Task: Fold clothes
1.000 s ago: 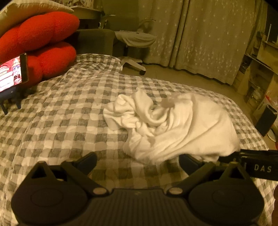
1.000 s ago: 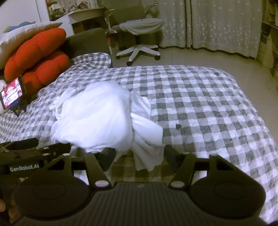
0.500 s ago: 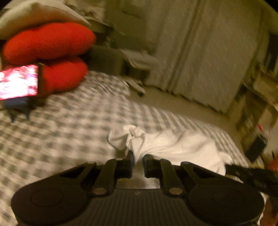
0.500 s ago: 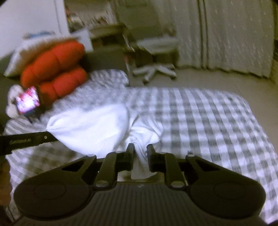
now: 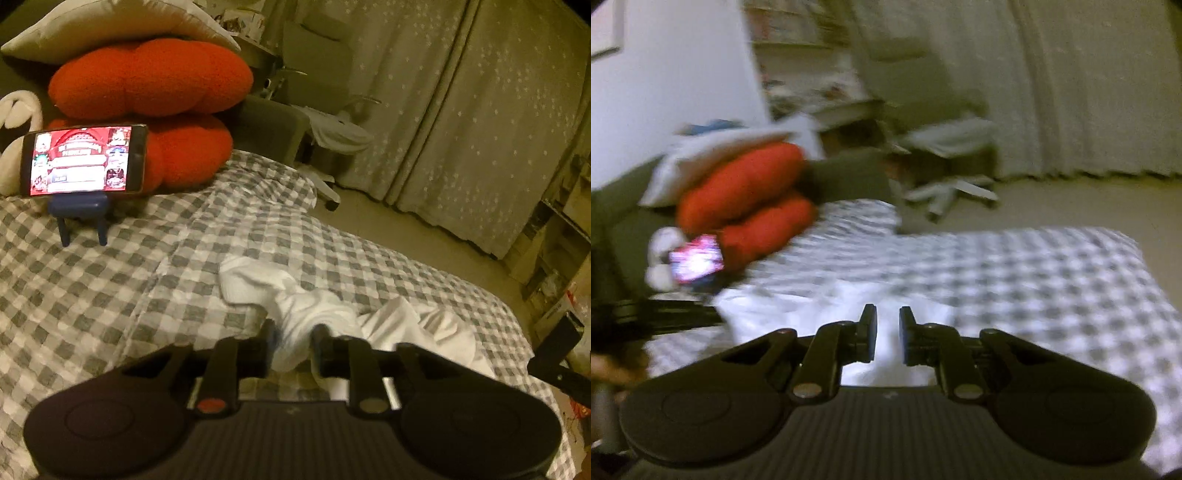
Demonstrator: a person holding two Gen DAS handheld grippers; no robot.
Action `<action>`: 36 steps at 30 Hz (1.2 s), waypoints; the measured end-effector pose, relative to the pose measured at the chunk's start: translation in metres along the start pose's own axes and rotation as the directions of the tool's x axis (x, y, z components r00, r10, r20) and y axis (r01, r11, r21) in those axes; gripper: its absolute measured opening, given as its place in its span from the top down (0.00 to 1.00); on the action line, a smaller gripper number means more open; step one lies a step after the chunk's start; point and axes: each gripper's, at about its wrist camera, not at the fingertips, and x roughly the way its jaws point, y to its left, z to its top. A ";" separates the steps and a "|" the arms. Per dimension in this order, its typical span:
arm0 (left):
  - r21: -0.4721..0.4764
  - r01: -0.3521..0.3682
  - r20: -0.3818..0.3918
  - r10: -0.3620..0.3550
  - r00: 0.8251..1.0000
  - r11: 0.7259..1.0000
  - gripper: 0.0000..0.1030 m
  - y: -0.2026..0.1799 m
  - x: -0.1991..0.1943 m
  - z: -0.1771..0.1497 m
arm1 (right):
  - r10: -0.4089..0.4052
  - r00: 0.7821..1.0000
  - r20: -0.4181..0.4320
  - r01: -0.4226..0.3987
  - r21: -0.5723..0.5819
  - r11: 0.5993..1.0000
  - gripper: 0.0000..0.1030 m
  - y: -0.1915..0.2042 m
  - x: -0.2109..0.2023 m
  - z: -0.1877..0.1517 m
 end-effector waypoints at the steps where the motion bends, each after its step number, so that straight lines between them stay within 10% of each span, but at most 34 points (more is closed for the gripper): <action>1: -0.004 -0.005 -0.002 0.005 1.000 1.000 0.56 0.001 0.001 0.000 | -0.019 1.000 -0.016 0.020 0.016 1.000 0.76 -0.003 0.004 -0.001; 6: -0.124 -0.016 -0.023 0.014 1.000 0.992 0.44 0.022 0.005 0.005 | 0.023 0.997 -0.079 -0.022 0.010 1.000 0.41 0.000 0.019 -0.002; 17: -0.421 -0.026 0.014 0.035 0.999 0.907 0.43 0.082 -0.003 0.011 | -0.013 0.989 -0.148 0.016 0.016 1.000 0.39 -0.003 0.037 -0.007; 23: -0.376 -0.020 -0.007 0.019 1.000 0.926 0.37 0.073 0.013 0.017 | 0.002 0.977 -0.214 0.008 0.045 0.999 0.36 -0.013 0.045 -0.011; 25: -0.352 -0.010 -0.019 0.003 1.000 0.936 0.37 0.066 0.021 0.016 | 0.014 0.976 -0.218 -0.012 0.014 1.000 0.54 -0.007 0.045 -0.014; 26: -0.337 0.002 -0.029 -0.013 0.999 0.942 0.39 0.062 0.025 0.015 | 0.004 0.977 -0.211 -0.008 -0.016 1.000 0.91 -0.003 0.043 -0.015; 27: -0.320 0.015 -0.043 -0.030 0.999 0.947 0.45 0.059 0.029 0.014 | -0.006 0.979 -0.204 -0.003 -0.046 0.999 0.91 0.001 0.042 -0.016; 32: -0.207 0.035 -0.078 -0.052 0.996 0.978 0.91 0.041 0.032 0.009 | -0.169 0.983 0.065 0.177 -0.150 0.973 0.92 0.003 0.004 -0.004; 36: -0.226 0.122 0.023 -0.120 0.993 0.966 0.93 0.045 0.006 0.012 | -0.323 0.895 0.308 0.374 -0.123 0.919 0.92 -0.006 -0.034 0.003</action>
